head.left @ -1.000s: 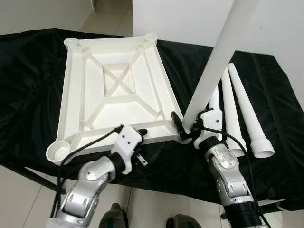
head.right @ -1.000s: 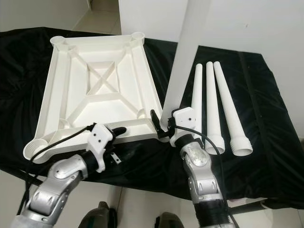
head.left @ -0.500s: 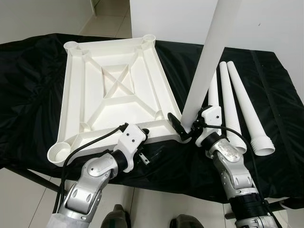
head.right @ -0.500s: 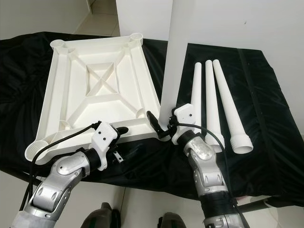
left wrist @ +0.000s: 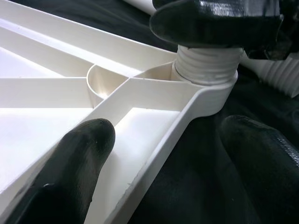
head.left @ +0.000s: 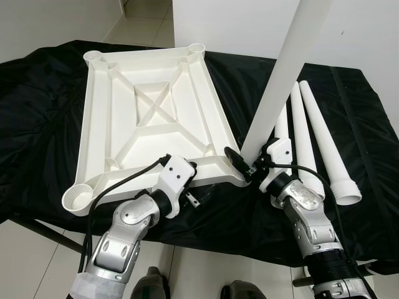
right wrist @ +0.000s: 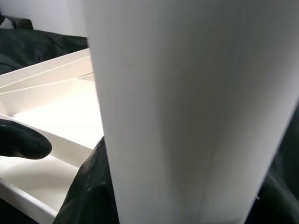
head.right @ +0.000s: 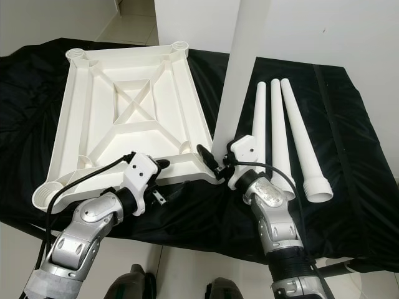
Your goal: Building children table
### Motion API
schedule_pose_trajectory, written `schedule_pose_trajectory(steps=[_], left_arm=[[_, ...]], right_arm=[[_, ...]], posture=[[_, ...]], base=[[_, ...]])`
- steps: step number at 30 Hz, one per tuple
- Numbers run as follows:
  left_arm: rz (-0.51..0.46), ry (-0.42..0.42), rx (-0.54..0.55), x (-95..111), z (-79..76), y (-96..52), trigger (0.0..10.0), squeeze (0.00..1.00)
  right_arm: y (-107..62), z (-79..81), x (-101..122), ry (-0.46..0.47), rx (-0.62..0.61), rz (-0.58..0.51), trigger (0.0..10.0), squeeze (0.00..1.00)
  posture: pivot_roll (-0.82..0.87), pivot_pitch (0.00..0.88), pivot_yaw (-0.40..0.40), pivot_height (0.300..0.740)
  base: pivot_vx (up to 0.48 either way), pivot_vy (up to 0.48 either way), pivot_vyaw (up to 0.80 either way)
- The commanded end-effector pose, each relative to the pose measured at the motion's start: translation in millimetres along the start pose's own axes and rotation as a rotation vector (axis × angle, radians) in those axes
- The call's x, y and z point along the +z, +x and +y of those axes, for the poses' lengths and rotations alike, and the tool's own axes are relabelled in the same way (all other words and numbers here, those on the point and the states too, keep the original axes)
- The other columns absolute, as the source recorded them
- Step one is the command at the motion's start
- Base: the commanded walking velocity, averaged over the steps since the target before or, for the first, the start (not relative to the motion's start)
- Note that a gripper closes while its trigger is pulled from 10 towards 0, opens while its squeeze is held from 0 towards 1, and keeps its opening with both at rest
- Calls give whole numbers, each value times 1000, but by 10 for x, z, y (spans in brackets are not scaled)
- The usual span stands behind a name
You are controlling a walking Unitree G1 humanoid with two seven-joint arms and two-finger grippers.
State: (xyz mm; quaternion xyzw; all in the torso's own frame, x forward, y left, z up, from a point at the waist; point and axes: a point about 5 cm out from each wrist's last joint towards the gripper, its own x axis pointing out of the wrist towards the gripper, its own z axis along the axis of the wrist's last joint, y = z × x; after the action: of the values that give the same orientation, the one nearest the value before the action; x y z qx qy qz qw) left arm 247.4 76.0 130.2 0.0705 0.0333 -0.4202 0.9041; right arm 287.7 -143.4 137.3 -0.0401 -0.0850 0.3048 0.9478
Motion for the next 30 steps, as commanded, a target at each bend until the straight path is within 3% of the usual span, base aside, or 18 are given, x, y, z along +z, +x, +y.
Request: schedule_pose_trajectory(steps=[1,6,8,10,16,23,24,25,26,28,29,30], left_arm=[[7,-12,213,-11,117,32,10000,0],[-13,-36,203,28,110,89,10000,0],[-13,-36,203,28,110,89,10000,0],[-33,-47,194,55,102,111,10000,0],[-52,-20,183,80,117,79,10000,0],[-75,-26,171,98,174,0,10000,0],[-91,-54,109,102,132,-48,10000,0],[-96,-52,96,103,115,-56,10000,0],[-96,-64,88,98,103,-58,10000,0],[-95,-71,87,94,100,-56,10000,0],[-96,-64,84,98,89,-53,10000,0],[-96,-64,84,98,89,-53,10000,0]], right_arm=[[-54,-13,-32,53,-112,-3,0,0],[-49,110,10,127,-273,-41,0,0],[-49,110,10,127,-273,-41,0,0],[-54,178,37,164,-393,-62,0,0],[-102,109,26,135,-603,-22,0,0],[-89,142,58,147,-663,-21,0,0],[-54,168,67,167,-611,-31,10000,0],[-35,180,69,172,-569,-34,10000,51],[-26,183,83,157,-535,-41,10000,851],[-21,185,93,143,-514,-45,10000,851],[-12,197,100,157,-471,-48,10000,1000],[-12,197,100,157,-471,-48,10000,1000]], posture=[[41,52,11,740],[41,44,-2,740],[41,44,-2,740],[39,41,-8,740],[44,35,-21,740],[51,28,-22,740],[49,23,-19,740],[46,21,-18,740],[46,21,-18,740],[46,21,-18,740],[45,17,-19,740],[45,17,-19,740]], base=[[0,0,0],[0,0,0],[0,0,0],[0,0,0],[0,0,0],[0,0,0],[0,0,0],[0,0,0],[0,0,0],[0,0,0],[0,0,0],[0,0,0]])
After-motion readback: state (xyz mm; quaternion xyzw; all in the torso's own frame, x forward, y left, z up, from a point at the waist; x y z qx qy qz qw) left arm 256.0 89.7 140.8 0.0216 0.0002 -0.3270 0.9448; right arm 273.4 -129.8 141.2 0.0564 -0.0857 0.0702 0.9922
